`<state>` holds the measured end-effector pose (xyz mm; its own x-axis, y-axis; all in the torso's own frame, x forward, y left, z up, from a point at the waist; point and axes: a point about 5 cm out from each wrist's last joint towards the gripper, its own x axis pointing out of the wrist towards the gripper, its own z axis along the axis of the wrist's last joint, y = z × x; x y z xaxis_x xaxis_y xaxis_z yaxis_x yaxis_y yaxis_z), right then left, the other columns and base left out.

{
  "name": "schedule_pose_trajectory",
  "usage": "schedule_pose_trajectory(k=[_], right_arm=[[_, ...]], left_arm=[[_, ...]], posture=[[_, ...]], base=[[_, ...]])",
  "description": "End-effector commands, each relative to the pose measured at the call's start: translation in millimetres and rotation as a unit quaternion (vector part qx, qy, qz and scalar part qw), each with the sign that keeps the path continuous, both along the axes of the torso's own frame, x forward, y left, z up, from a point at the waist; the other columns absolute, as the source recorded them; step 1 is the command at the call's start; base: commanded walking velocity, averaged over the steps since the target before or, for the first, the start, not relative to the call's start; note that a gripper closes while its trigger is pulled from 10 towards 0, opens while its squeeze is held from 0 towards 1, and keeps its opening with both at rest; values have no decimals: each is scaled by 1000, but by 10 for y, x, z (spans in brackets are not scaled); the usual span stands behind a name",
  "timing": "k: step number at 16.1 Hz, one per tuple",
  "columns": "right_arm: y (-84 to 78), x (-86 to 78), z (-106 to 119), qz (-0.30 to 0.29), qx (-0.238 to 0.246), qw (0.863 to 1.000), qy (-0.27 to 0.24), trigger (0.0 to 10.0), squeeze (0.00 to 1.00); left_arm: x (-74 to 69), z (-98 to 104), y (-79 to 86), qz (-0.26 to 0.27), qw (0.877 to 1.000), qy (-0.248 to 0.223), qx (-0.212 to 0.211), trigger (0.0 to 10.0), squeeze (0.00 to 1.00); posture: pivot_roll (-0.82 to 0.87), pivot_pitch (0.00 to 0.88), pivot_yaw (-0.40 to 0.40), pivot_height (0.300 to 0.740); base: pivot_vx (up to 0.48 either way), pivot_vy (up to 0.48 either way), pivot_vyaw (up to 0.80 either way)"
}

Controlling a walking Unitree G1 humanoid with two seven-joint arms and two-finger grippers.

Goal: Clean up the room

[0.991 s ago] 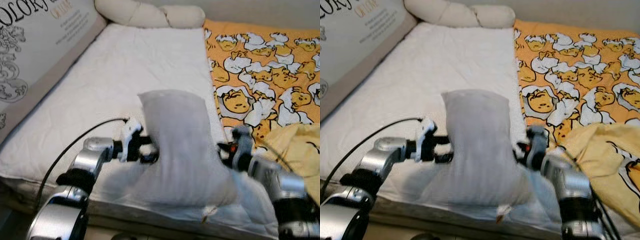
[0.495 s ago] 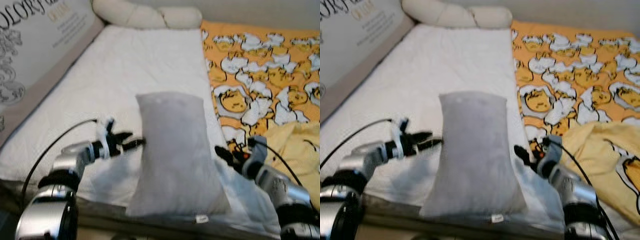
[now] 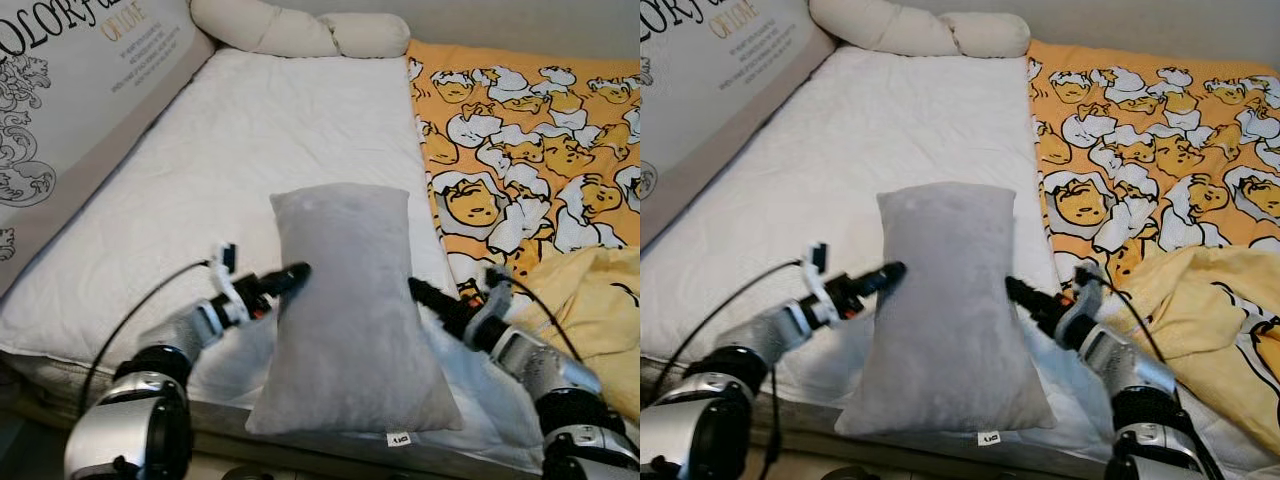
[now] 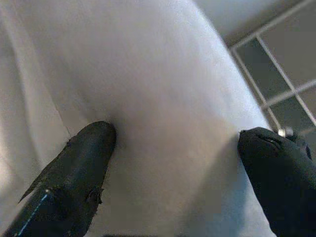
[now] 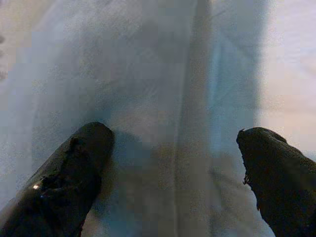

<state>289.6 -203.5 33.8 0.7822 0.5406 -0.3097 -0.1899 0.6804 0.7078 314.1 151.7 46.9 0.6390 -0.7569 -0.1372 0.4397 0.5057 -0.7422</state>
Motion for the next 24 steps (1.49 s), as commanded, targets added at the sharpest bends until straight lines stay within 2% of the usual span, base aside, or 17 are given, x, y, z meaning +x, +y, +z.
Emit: schedule_pose_trajectory(k=[1,2,3,4,5,6,7,8,9,10,11,14,18,21,24], right_arm=[[63,6,0,13,16,1000,-3,10000,1000],[102,-7,-26,19,22,1000,-1,10000,1000],[162,-30,-65,27,36,999,5,10000,1000],[197,-45,-84,37,39,999,7,10000,1000],[262,-70,-132,53,27,998,11,10000,1000],[273,-71,-143,55,19,998,11,10000,1000],[292,-63,-143,61,10,998,1,10000,1000],[319,-52,-138,67,3,998,-11,3843,0],[326,-47,-136,67,3,998,-14,3843,0],[341,-42,-133,66,9,998,-14,0,0],[348,-45,-139,70,4,997,-12,0,0],[374,-59,-178,85,-26,996,-8,0,0],[458,12,-137,75,-42,996,-37,0,0],[490,55,-113,60,-41,997,-38,0,0],[548,84,-86,51,-35,997,-44,0,0]], left_arm=[[-64,-71,-49,-21,1000,17,4,10000,1000],[-83,-81,-81,-29,999,20,-8,10000,1000],[-83,-47,-117,-32,998,16,-44,10000,1000],[-85,-25,-138,-40,997,12,-61,10000,1000],[-122,-41,-191,-71,996,11,-56,10000,1000],[-138,-61,-204,-80,996,13,-44,10000,1000],[-164,-106,-218,-92,995,18,-18,10000,922],[-193,-155,-219,-103,994,25,11,9608,573],[-199,-166,-216,-105,994,26,18,9608,573],[-193,-173,-208,-103,994,30,33,1216,0],[-189,-174,-204,-104,993,30,41,0,0],[-166,-148,-215,-106,993,17,51,0,0],[-71,-50,-260,-99,993,-16,68,0,0],[2,23,-301,-95,991,-33,91,0,0],[36,102,-416,-115,985,-63,113,0,0]], posture=[[-80,0,13,740],[-79,0,12,740],[-74,0,9,740],[-72,0,8,740],[-66,0,6,740],[-65,0,6,740],[-64,0,5,740],[-65,0,10,740],[-65,0,10,740],[-61,0,11,740],[-56,0,9,740],[-45,0,1,740],[-40,0,13,740],[-34,0,22,740],[-21,0,5,740]], base=[[0,0,0],[0,0,0],[0,0,0],[0,0,0],[0,0,0],[0,0,0],[0,0,0],[0,0,0],[0,0,0],[0,0,0],[0,0,0],[0,0,0],[0,0,0],[0,0,0],[0,0,0]])
